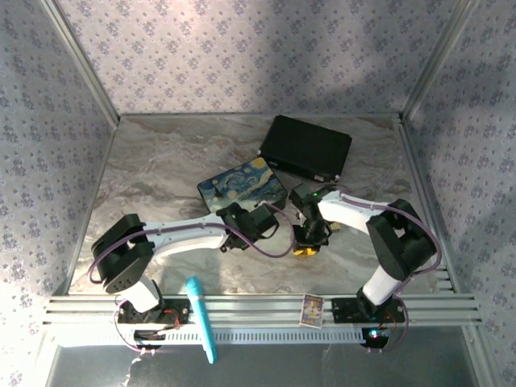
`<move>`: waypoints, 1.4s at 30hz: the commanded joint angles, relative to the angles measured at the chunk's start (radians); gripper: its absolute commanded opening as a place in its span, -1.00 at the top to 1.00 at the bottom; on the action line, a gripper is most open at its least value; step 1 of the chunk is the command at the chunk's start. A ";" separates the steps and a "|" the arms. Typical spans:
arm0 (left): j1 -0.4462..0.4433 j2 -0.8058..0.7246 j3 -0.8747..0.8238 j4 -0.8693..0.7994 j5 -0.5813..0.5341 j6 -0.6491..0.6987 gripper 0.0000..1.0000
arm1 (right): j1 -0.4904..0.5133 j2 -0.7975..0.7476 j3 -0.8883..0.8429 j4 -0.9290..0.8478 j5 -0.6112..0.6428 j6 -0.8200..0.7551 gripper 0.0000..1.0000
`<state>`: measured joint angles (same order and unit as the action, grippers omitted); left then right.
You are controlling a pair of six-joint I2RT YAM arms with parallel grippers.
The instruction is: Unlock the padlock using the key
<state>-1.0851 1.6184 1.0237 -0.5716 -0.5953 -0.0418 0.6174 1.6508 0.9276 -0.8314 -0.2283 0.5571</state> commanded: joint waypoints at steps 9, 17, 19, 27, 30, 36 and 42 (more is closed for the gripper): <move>-0.015 -0.016 -0.012 -0.172 -0.227 -0.254 -1.00 | 0.112 0.073 0.040 -0.122 0.259 0.118 0.37; 0.084 -0.030 -0.015 -0.246 -0.225 -0.374 -1.00 | 0.143 0.038 0.047 -0.072 0.232 0.150 0.20; 0.121 -0.036 -0.020 -0.240 -0.216 -0.374 -1.00 | 0.147 0.017 0.047 -0.066 0.219 0.157 0.12; 0.251 -0.106 -0.038 -0.171 -0.179 -0.276 -1.00 | 0.124 -0.117 0.013 0.029 0.086 0.158 -0.14; 0.249 -0.171 -0.062 -0.125 -0.141 -0.247 -1.00 | 0.124 -0.181 0.031 -0.007 0.181 0.161 -0.32; 0.241 -0.413 -0.180 0.026 -0.028 -0.274 -1.00 | 0.053 -0.329 0.028 -0.012 0.292 0.151 -0.86; 0.348 -0.704 -0.303 0.157 -0.110 -0.422 -1.00 | -0.112 -0.573 -0.123 0.284 0.525 -0.101 -0.97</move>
<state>-0.7860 0.9867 0.7547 -0.5072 -0.6636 -0.3813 0.5560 1.1538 0.8722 -0.6922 0.1265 0.6010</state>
